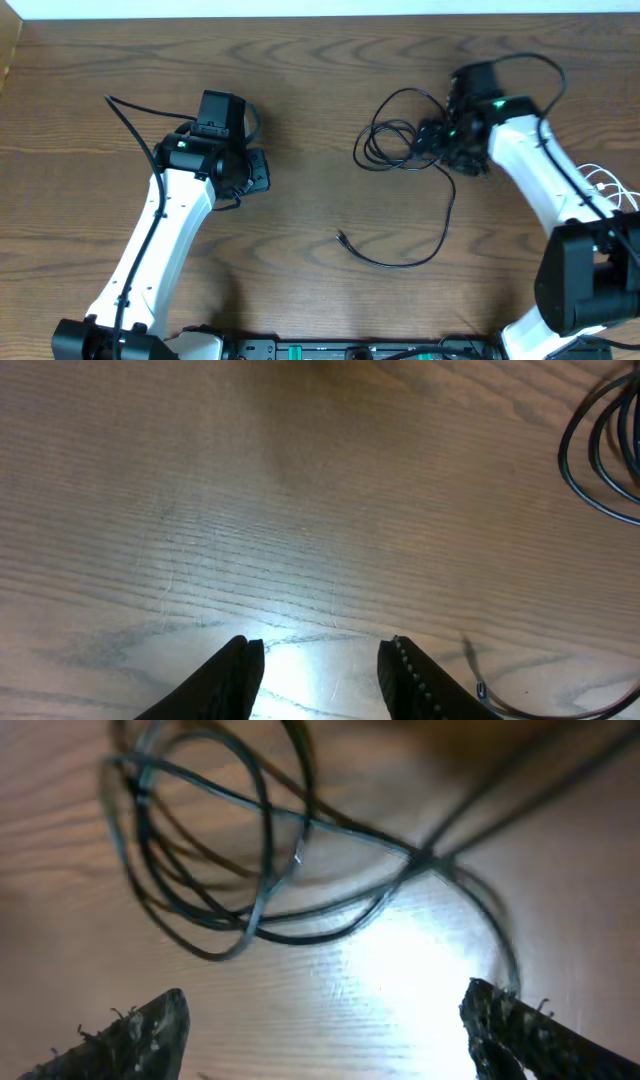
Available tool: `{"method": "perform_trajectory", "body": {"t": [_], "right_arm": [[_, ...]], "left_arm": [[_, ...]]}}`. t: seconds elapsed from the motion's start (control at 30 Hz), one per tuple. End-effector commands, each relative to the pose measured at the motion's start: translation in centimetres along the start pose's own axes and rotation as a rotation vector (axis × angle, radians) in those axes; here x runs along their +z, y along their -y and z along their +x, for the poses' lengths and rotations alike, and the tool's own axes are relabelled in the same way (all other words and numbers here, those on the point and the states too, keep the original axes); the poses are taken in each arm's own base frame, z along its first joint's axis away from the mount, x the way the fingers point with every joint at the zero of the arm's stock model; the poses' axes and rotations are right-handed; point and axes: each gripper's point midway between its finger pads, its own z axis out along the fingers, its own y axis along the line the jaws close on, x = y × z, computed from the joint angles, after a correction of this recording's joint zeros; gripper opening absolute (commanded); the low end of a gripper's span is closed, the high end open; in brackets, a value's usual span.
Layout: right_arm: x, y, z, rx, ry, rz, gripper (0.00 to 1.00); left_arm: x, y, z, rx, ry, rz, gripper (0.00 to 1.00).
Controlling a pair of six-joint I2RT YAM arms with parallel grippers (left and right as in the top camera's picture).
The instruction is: Untangle cables
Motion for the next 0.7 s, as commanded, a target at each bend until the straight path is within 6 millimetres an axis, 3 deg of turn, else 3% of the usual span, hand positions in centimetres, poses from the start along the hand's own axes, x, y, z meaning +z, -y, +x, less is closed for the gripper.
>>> {"method": "perform_trajectory", "body": {"t": [0.0, 0.17, 0.33, 0.4, 0.43, 0.53, 0.6, 0.67], "right_arm": [[0.9, 2.7, -0.4, 0.244, 0.124, 0.168, 0.84], [3.3, 3.0, -0.6, 0.395, 0.205, 0.125, 0.82], [5.0, 2.0, -2.0, 0.400, 0.293, 0.010, 0.76], [5.1, 1.7, -2.5, 0.397, 0.316, -0.018, 0.60], [5.0, 1.4, -2.8, 0.395, 0.329, -0.034, 0.41], [4.9, 0.1, -3.2, 0.332, 0.326, -0.087, 0.03], [4.9, -0.7, -3.1, 0.283, 0.312, -0.122, 0.01], [4.5, -3.5, -3.1, 0.137, 0.283, -0.237, 0.01]], "left_arm": [[-0.4, -0.1, -0.3, 0.006, 0.015, -0.008, 0.42], [-0.4, -0.1, -0.3, 0.006, 0.015, -0.008, 0.42], [-0.4, -0.1, -0.3, 0.006, 0.015, -0.007, 0.42], [-0.4, -0.1, -0.3, 0.006, 0.015, -0.007, 0.42], [-0.4, -0.1, -0.3, 0.006, 0.015, -0.007, 0.42], [-0.4, -0.1, -0.3, 0.006, 0.015, -0.007, 0.42], [-0.4, -0.1, -0.3, 0.006, 0.015, -0.007, 0.42], [-0.4, -0.1, -0.3, 0.006, 0.015, -0.007, 0.42]]}}
